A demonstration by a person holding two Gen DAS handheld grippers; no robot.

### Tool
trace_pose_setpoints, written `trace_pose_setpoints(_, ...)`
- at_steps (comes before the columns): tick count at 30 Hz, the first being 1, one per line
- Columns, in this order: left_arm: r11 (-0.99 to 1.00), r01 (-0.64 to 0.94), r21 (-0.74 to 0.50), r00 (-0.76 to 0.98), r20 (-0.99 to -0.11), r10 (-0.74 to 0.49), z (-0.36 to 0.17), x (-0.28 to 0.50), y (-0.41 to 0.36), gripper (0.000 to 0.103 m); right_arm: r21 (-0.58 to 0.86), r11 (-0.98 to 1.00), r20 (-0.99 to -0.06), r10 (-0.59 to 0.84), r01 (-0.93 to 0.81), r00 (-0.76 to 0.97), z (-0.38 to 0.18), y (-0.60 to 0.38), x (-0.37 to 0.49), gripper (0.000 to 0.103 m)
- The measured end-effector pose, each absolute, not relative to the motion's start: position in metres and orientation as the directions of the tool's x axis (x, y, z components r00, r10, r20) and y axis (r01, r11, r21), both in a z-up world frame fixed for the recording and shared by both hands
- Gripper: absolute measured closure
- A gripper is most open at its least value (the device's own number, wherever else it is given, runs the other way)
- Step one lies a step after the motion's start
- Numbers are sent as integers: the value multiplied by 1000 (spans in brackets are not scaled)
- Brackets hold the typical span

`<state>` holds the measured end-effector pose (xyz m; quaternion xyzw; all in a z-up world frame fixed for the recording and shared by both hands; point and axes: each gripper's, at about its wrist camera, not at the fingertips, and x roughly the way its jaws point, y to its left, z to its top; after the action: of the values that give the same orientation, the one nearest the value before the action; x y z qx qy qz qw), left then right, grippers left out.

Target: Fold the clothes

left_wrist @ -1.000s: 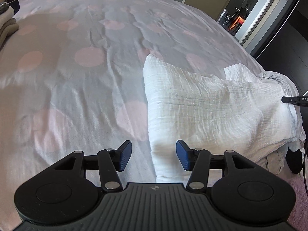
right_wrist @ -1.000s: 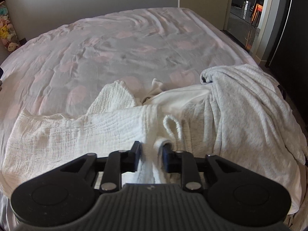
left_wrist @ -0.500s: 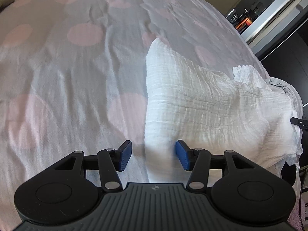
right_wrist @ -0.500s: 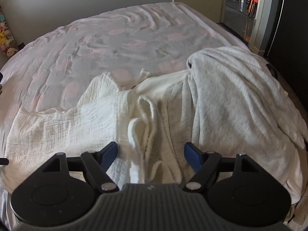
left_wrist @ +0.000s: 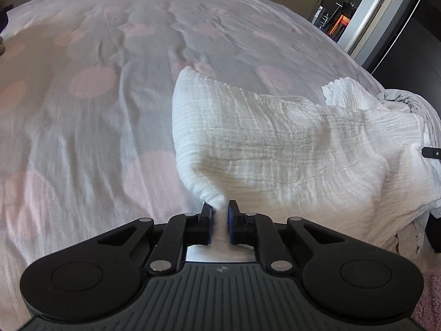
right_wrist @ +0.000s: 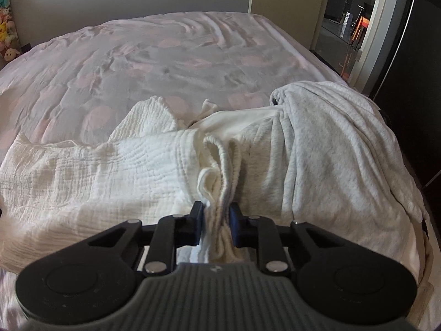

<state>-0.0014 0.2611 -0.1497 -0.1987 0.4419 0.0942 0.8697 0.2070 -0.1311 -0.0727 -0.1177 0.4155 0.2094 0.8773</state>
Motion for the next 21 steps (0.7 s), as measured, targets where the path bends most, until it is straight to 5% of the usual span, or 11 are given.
trace_pose_setpoints(11,914,-355,-196,684,-721,111,-79,-65,296,96,42,832,-698,420,-553,580,-18,-80,167,83)
trace_pose_setpoints(21,812,-565,-148,618,-727,298,-55,-185,369,96,228,715,-677,604,-661,420,-29,23,120,83)
